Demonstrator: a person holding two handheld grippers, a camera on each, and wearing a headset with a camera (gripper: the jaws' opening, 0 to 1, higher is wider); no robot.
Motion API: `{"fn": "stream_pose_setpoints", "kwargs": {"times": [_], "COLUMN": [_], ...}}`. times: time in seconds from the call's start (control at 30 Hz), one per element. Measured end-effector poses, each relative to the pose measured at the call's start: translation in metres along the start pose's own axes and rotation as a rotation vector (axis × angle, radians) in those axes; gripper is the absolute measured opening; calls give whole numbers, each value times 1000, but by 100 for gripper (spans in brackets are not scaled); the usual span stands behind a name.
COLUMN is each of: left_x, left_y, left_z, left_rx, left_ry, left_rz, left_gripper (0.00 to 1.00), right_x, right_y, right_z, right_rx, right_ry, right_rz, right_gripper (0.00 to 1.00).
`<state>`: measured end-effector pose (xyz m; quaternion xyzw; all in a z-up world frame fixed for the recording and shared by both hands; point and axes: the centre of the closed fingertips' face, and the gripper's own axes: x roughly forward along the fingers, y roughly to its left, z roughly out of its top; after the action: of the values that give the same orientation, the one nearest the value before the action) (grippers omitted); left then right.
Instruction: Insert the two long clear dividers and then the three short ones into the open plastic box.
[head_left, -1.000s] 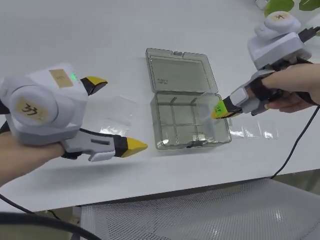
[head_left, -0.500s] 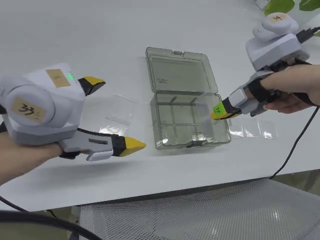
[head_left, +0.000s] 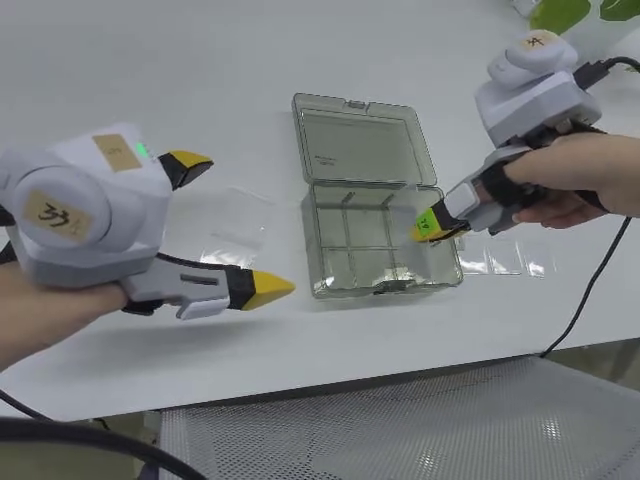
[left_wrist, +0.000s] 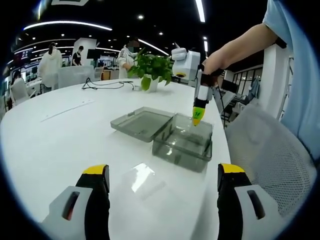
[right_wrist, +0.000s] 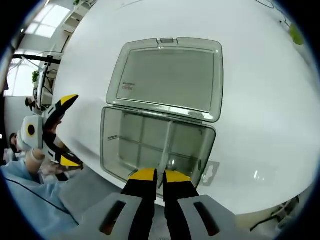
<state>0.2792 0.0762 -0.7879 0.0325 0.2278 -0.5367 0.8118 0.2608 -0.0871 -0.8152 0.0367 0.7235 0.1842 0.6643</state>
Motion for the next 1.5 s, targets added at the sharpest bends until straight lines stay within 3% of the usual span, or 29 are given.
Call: {"fn": "stream_pose_setpoints", "kwargs": {"times": [0.27,0.57,0.83,1.13,1.5], "left_x": [-2,2,0,-2,-6], "left_y": [1,-1,-1,-4,-8], "left_z": [-4,-1,1,1,2], "left_rx": [-14,-11,-7,-2,-4], "left_ry": [3,0,0,0,2], "left_rz": [7,5,7,8,16], "left_gripper": [91,91,91,91,91], "right_x": [5,4,2,-8,-16], "right_y": [-4,-8,-3,10,18], "right_z": [2,4,6,13,18], "right_rx": [-16,-22,-65,-102,-223], "right_ry": [12,7,-23,-111,-229], "right_rz": [-15,-21,13,44,11], "right_gripper": [5,5,8,28,68]}}
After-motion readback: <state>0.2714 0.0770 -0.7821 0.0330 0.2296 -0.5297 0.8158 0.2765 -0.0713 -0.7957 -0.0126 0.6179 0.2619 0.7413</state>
